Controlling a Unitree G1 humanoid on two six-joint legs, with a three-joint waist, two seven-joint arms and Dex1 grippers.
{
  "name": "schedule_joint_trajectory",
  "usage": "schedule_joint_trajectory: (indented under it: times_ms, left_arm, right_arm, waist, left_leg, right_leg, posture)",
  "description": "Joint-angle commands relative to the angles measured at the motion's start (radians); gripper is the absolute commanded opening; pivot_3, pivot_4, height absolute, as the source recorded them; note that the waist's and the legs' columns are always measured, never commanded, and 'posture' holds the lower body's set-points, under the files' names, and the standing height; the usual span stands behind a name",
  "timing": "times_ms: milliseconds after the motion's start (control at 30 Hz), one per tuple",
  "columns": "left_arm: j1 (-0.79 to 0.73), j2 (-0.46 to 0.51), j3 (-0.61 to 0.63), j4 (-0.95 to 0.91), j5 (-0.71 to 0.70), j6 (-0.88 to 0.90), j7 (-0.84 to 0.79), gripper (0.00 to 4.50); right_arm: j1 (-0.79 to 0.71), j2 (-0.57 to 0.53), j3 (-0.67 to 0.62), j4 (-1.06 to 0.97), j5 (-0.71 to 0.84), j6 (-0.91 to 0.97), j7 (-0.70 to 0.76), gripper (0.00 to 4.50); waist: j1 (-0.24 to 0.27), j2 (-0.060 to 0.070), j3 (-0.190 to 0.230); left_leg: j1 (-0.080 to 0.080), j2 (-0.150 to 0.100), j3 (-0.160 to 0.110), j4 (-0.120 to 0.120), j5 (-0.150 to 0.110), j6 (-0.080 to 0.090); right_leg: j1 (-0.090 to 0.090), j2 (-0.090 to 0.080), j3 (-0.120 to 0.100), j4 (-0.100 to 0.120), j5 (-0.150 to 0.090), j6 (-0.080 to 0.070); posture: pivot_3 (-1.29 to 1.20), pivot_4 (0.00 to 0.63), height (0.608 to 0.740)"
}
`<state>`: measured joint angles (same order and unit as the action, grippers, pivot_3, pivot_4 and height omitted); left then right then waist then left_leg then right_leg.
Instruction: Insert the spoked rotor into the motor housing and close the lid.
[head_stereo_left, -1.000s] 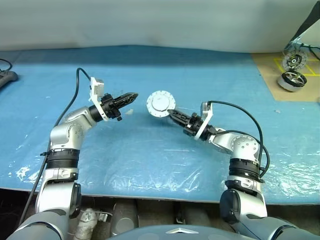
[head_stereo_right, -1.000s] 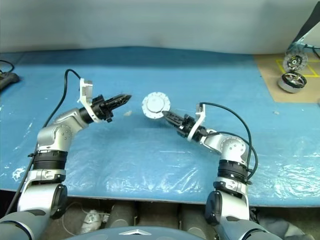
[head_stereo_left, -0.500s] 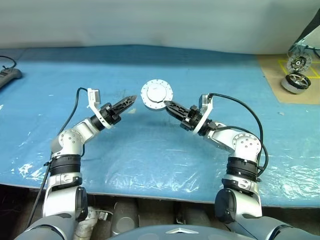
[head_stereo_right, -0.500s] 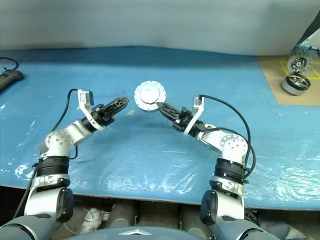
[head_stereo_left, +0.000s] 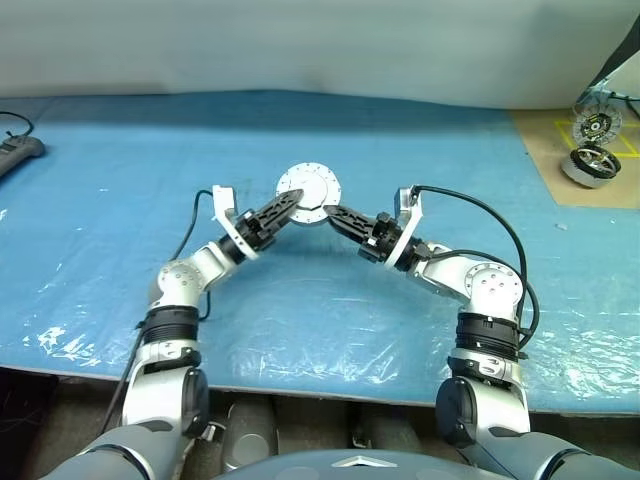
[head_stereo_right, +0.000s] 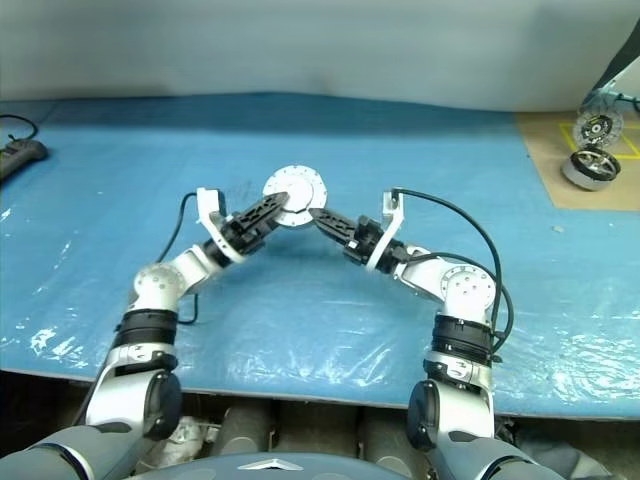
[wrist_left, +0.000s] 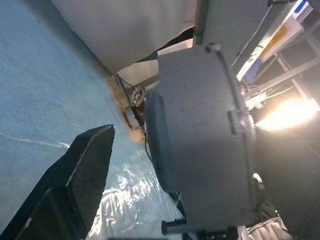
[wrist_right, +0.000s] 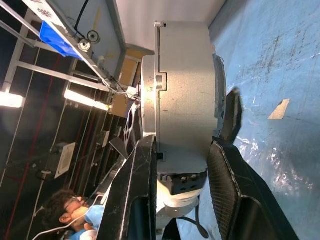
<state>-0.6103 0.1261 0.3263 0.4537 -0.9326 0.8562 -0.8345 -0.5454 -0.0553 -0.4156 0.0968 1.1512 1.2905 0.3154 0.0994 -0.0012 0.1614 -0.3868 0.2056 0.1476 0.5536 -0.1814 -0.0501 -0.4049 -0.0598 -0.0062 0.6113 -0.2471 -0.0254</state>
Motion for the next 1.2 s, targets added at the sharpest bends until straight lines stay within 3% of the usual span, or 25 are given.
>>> schedule_joint_trajectory:
  times_ms: [33,300,433,500,633,1000,1200]
  left_arm:
    - [-0.053,-0.036,0.028,0.005,-0.023,-0.025,0.025,4.49]
    - [-0.048,-0.061,-0.01,0.016,0.045,-0.057,0.058,4.49]
    - [-0.038,-0.06,-0.027,-0.004,0.059,-0.053,0.068,3.25]
    - [-0.042,-0.063,-0.01,0.0,0.034,-0.041,0.063,3.25]
    - [-0.038,-0.074,0.014,-0.051,-0.002,-0.008,0.133,2.7]
    - [-0.049,-0.108,0.086,-0.121,-0.178,0.113,0.211,2.6]
    - [-0.055,-0.095,0.06,-0.105,-0.174,0.167,0.248,2.52]
  right_arm:
    - [-0.02,0.003,0.0,-0.054,0.073,-0.015,0.014,1.04]
    - [-0.012,0.001,0.003,-0.057,0.08,-0.018,-0.003,1.04]
    - [-0.006,-0.001,0.006,-0.06,0.087,-0.02,-0.01,1.04]
    - [-0.009,0.001,0.006,-0.055,0.089,-0.024,-0.014,1.04]
    - [-0.017,0.004,0.019,-0.042,0.061,-0.045,-0.026,1.04]
    - [-0.03,0.021,0.043,-0.02,0.012,-0.154,-0.1,1.04]
    - [-0.031,0.019,0.049,-0.018,0.023,-0.157,-0.101,1.04]
  waist:
    - [0.0,0.0,0.0]
    - [-0.001,0.0,0.0]
    - [0.0,-0.001,0.0]
    - [0.0,-0.001,0.0]
    - [-0.002,-0.001,0.0]
    - [-0.001,-0.001,0.001]
    - [-0.001,-0.001,0.001]
  left_leg:
    - [0.0,0.0,0.0,0.0,0.0,0.0]
    - [0.0,0.0,0.0,0.002,0.0,0.0]
    - [0.0,0.0,-0.001,0.004,0.0,0.0]
    - [0.0,0.0,-0.001,0.005,0.0,0.0]
    - [0.0,0.0,-0.001,0.007,0.0,0.0]
    - [-0.001,0.0,-0.001,0.008,0.0,0.0]
    - [-0.001,0.0,-0.001,0.008,0.0,0.0]
  right_leg:
    - [0.0,0.0,0.0,0.0,0.0,0.0]
    - [0.0,0.0,0.0,0.002,0.0,0.0]
    - [0.0,0.0,0.0,0.004,0.0,0.0]
    - [0.0,0.0,0.0,0.005,0.0,0.0]
    - [0.0,0.0,0.0,0.007,0.0,0.0]
    - [0.0,-0.001,0.0,0.007,0.0,0.0]
    - [0.0,0.0,0.0,0.007,0.0,0.0]
  posture:
    - [0.0,0.15,0.74]
    - [0.0,0.15,0.74]
    - [0.0,0.15,0.74]
    - [0.0,0.15,0.74]
    - [0.0,0.15,0.74]
    - [0.0,0.15,0.74]
    - [0.0,0.15,0.74]
